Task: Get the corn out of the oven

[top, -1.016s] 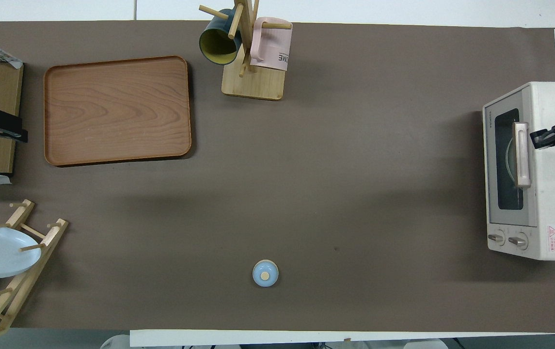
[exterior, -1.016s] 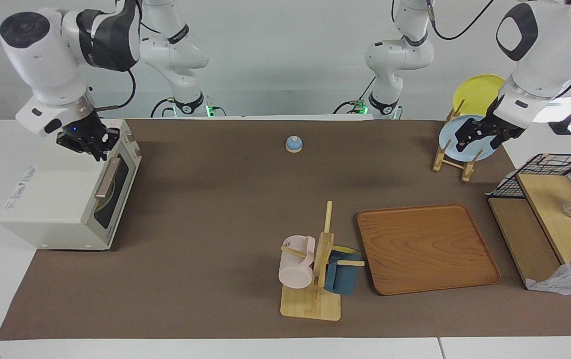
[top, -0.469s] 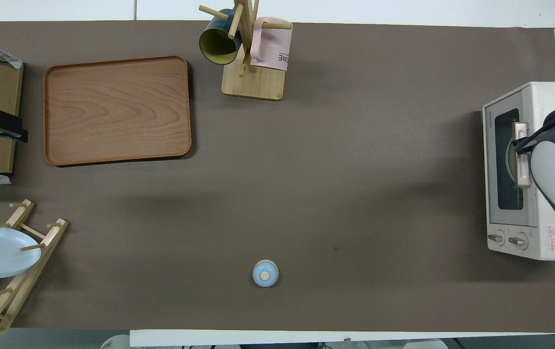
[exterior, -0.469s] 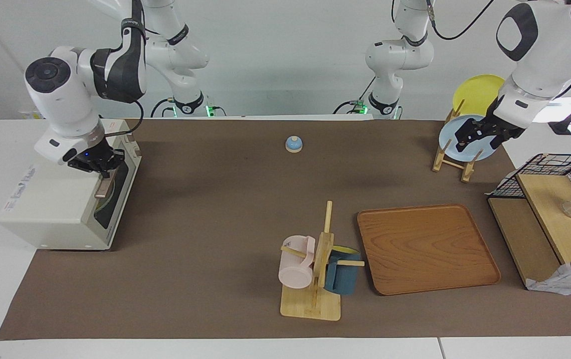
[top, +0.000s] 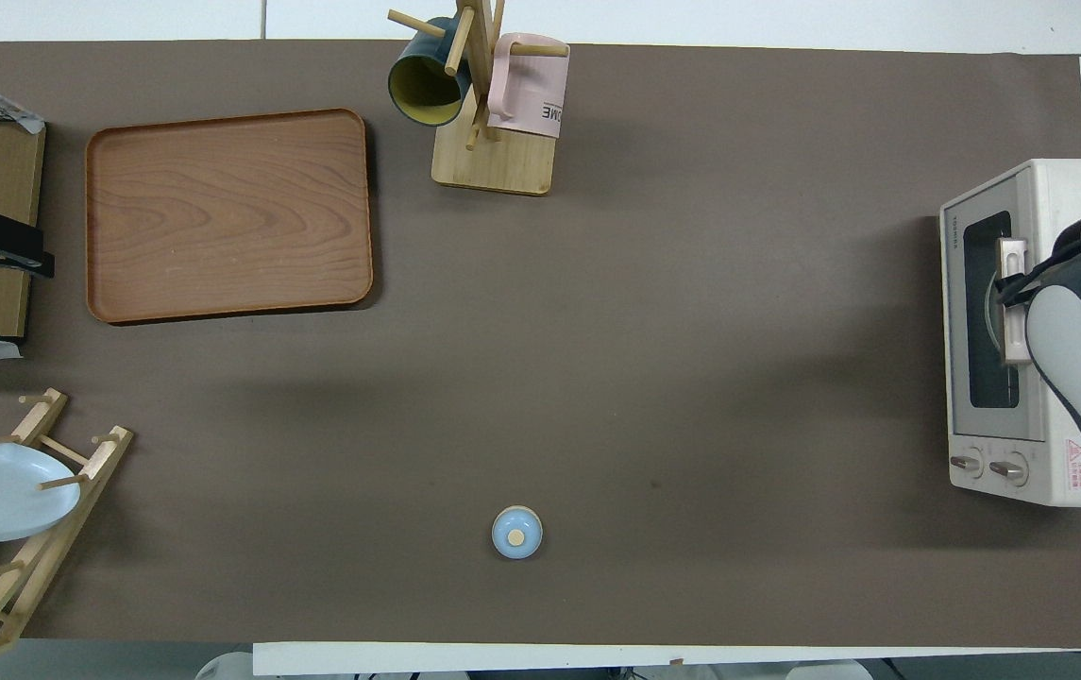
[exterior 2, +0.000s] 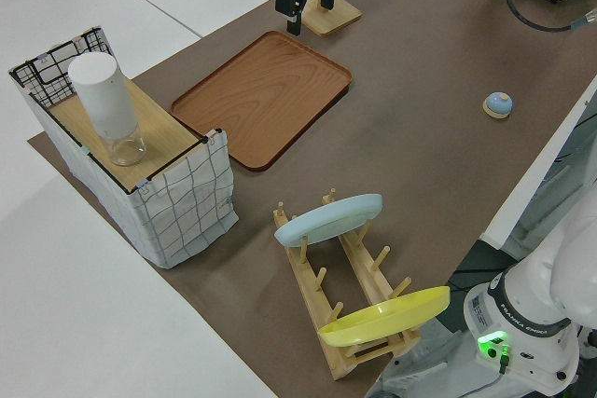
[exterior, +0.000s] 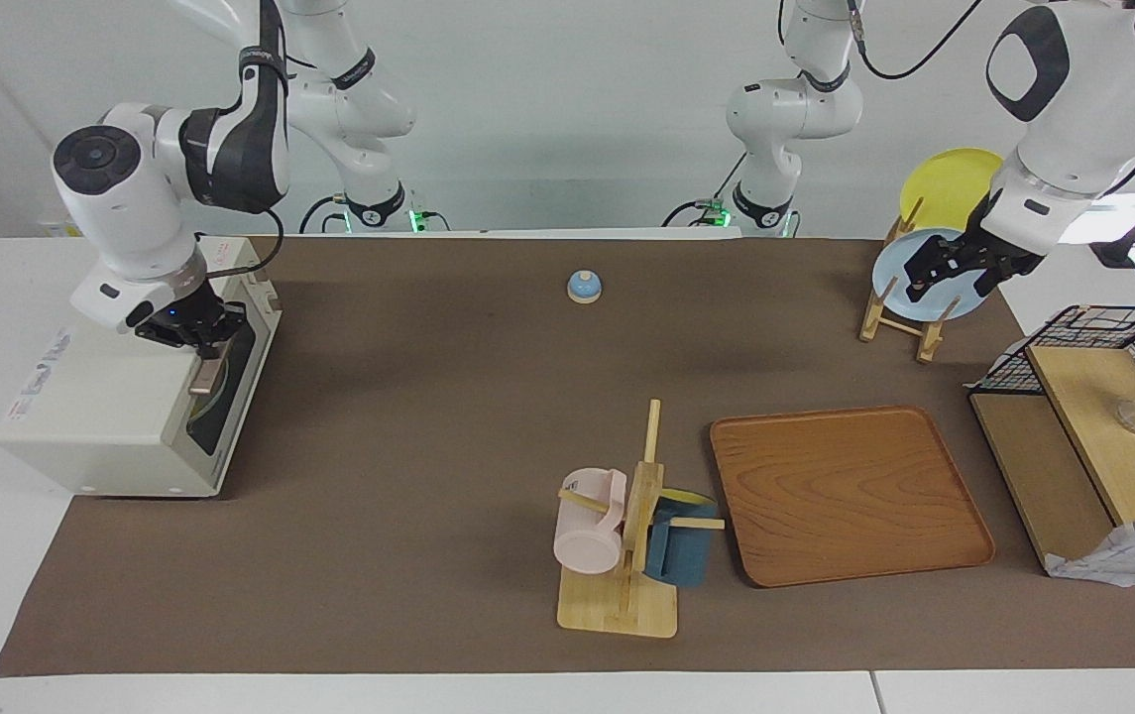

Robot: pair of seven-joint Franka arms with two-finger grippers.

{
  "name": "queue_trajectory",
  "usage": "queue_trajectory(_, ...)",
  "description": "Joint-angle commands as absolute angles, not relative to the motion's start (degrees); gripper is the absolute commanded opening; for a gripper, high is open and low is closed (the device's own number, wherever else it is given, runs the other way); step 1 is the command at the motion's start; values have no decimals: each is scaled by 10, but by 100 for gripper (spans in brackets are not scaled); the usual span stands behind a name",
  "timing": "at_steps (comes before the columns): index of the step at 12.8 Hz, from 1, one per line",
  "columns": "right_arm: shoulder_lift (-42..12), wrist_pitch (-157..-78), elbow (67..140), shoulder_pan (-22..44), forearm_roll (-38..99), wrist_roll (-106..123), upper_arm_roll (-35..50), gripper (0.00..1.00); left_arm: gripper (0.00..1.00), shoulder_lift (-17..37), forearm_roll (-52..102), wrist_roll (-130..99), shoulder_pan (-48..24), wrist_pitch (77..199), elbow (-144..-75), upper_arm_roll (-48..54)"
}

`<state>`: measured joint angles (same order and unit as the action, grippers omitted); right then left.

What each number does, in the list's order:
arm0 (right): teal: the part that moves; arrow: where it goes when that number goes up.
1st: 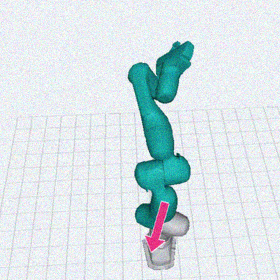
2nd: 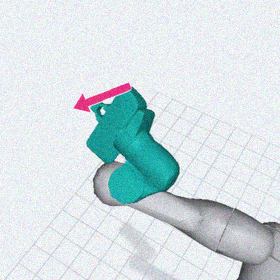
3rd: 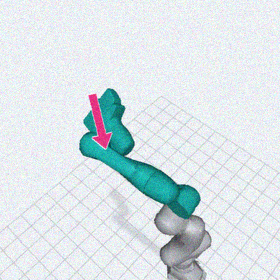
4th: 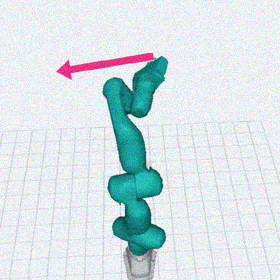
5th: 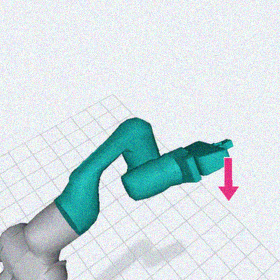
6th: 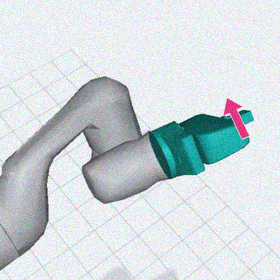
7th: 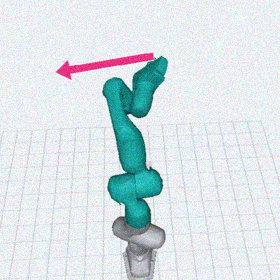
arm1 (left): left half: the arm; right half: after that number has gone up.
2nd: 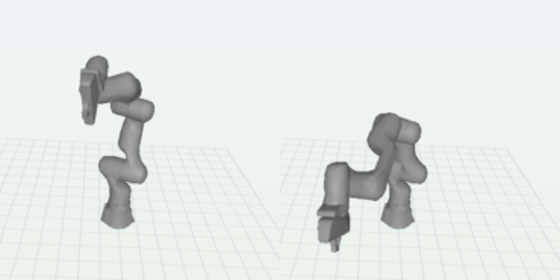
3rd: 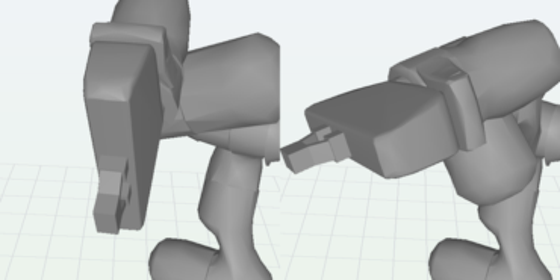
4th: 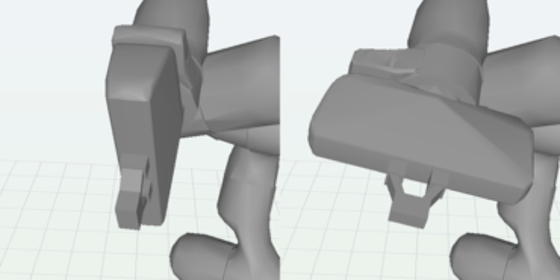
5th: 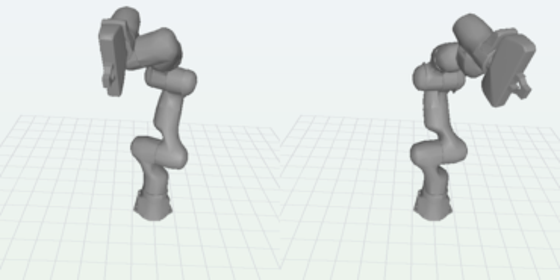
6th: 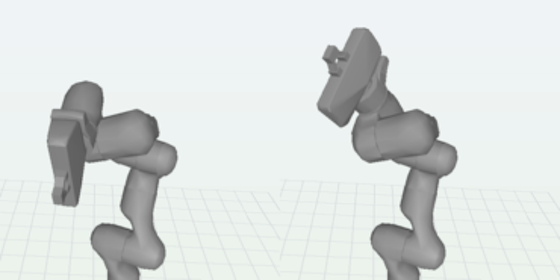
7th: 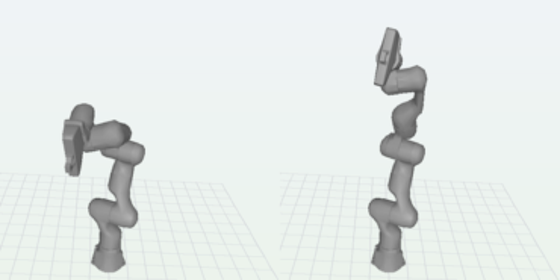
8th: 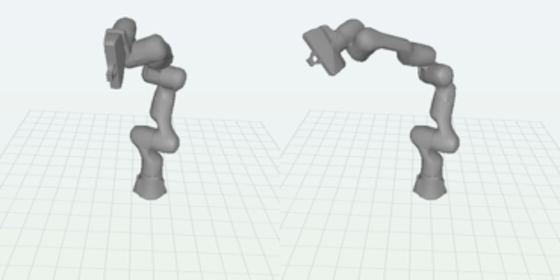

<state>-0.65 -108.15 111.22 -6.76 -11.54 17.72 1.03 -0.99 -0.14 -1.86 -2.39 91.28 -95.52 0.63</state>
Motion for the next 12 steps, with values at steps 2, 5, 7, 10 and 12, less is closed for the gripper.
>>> queue_trajectory(2,-67,-1170,1129,-30,-115,116,14,0,100,-15,-4,-13,-17,902,-955,11)
queue_trajectory(5,-119,-1231,1129,-12,-106,101,15,0,100,-15,-4,-13,-17,902,-955,11)
queue_trajectory(7,-143,-1256,1129,-4,-95,88,15,0,100,-15,-4,-13,-17,902,-955,11)
queue_trajectory(10,-165,-1273,1127,9,-66,75,15,0,100,-15,-4,-13,-17,902,-955,11)
queue_trajectory(12,-169,-1280,1129,12,-62,54,16,0,100,-15,-4,-13,-17,903,-955,11)
